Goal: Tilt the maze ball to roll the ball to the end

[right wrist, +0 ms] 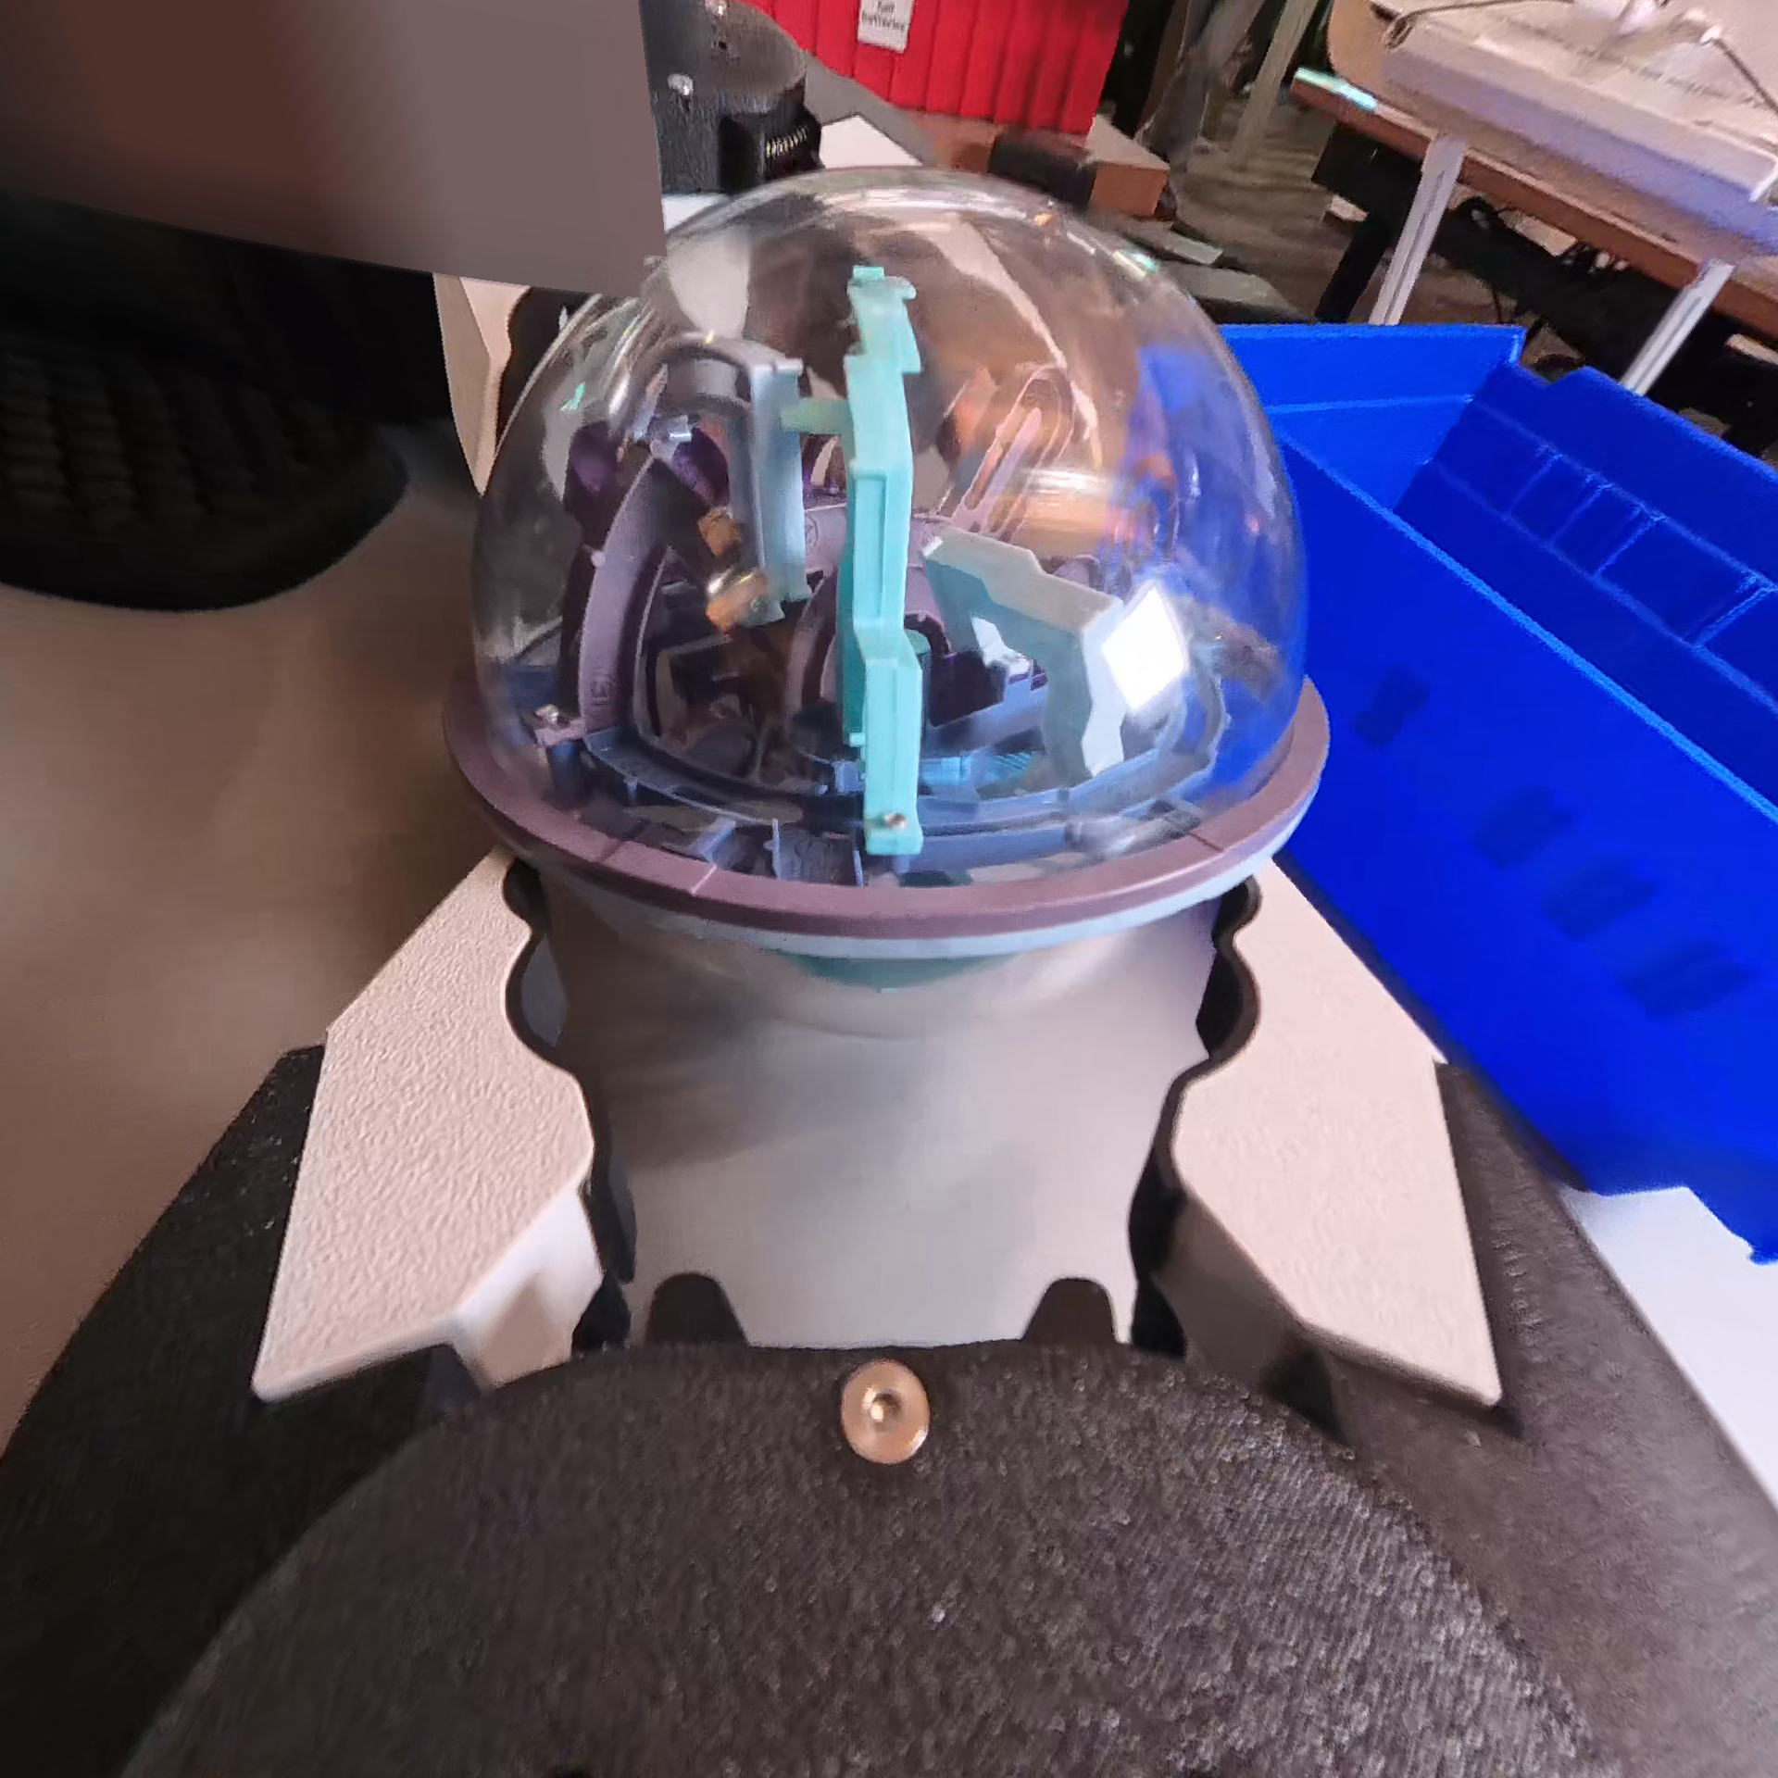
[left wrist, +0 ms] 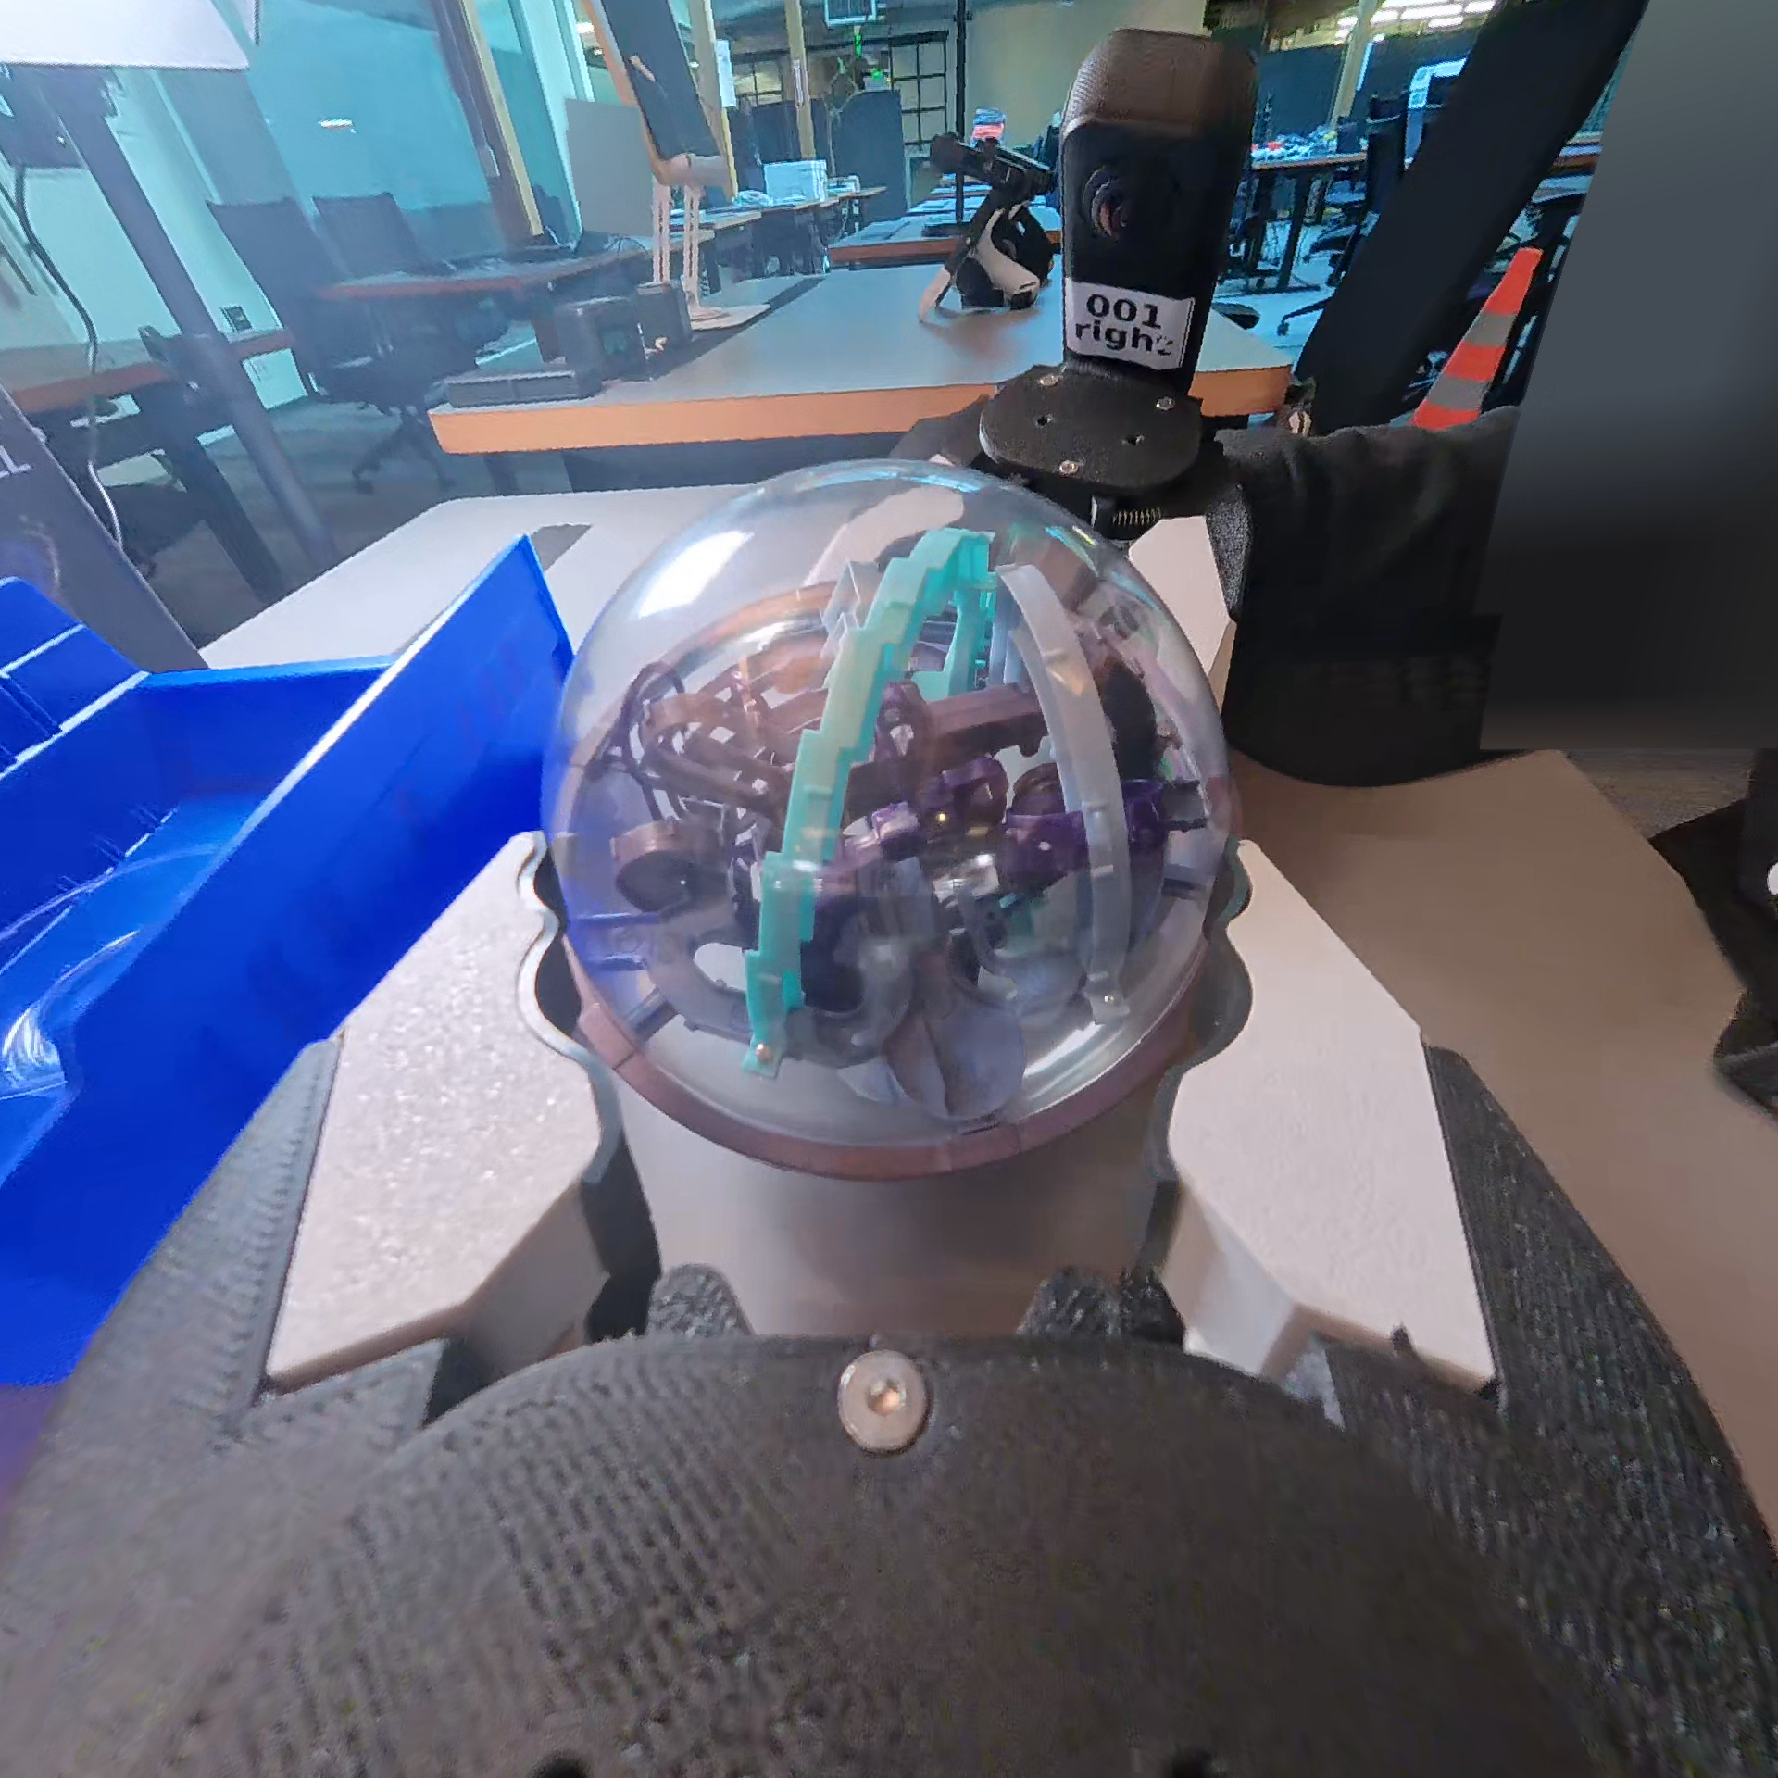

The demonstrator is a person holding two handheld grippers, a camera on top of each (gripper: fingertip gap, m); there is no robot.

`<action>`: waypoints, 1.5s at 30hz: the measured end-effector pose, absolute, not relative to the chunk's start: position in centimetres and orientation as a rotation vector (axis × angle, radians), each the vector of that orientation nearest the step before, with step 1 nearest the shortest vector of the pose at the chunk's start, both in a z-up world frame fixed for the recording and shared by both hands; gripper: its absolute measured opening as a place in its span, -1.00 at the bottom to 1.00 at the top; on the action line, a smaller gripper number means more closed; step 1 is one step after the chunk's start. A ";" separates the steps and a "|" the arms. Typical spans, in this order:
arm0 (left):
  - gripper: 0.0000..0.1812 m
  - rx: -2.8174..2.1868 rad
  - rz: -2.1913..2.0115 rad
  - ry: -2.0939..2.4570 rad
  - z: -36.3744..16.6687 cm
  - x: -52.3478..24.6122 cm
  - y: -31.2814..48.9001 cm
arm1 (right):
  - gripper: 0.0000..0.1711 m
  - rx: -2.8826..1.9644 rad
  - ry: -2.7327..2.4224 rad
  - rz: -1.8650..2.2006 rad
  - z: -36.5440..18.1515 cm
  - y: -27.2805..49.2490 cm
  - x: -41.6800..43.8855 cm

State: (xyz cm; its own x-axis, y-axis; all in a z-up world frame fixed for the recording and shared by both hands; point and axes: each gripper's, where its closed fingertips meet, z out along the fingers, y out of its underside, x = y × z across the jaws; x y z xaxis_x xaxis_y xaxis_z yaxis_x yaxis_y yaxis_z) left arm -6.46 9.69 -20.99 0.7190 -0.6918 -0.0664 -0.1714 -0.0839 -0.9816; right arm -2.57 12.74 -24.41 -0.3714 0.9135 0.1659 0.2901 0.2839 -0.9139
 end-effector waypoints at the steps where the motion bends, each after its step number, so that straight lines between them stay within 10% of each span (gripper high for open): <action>1: 0.43 -1.624 -0.500 0.708 -20.9 -6.4 9.6 | 0.59 -1.088 -1.853 1.073 -24.6 12.7 -2.4; 45: 0.48 -1.764 -0.583 0.655 -23.7 -7.3 12.4 | 0.54 -1.292 -1.663 1.185 -20.4 14.9 -4.3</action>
State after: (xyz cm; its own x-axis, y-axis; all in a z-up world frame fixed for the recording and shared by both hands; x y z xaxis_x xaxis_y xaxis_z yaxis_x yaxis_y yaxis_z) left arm -7.26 12.42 -23.73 0.7249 -0.6861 0.0611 -0.1410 -0.2347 -0.9618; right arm -4.27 14.90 -20.36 -0.2487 0.9686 -0.0022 0.3185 0.0797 -0.9446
